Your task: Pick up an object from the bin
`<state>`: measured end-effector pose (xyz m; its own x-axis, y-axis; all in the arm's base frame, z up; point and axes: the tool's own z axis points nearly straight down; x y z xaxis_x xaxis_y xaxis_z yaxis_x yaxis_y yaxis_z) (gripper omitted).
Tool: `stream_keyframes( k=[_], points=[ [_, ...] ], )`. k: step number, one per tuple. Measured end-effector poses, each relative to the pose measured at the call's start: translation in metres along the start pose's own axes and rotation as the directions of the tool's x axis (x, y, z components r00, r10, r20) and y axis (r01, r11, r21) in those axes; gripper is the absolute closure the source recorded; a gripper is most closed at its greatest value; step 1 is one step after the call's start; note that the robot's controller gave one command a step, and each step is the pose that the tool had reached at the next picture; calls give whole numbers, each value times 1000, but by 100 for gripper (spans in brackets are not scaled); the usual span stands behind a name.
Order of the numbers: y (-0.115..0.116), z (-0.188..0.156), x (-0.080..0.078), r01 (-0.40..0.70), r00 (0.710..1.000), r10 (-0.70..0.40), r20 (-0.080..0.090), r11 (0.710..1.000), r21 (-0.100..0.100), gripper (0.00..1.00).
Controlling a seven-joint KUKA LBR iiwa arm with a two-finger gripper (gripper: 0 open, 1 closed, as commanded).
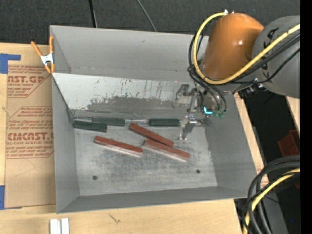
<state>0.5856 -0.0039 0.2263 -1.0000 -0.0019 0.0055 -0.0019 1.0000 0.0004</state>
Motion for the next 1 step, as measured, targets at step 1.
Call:
stream_keyframes(
  k=[1],
  points=[
    [0,-4,-2,0,1000,0,8,1000,0,0]
  ],
)
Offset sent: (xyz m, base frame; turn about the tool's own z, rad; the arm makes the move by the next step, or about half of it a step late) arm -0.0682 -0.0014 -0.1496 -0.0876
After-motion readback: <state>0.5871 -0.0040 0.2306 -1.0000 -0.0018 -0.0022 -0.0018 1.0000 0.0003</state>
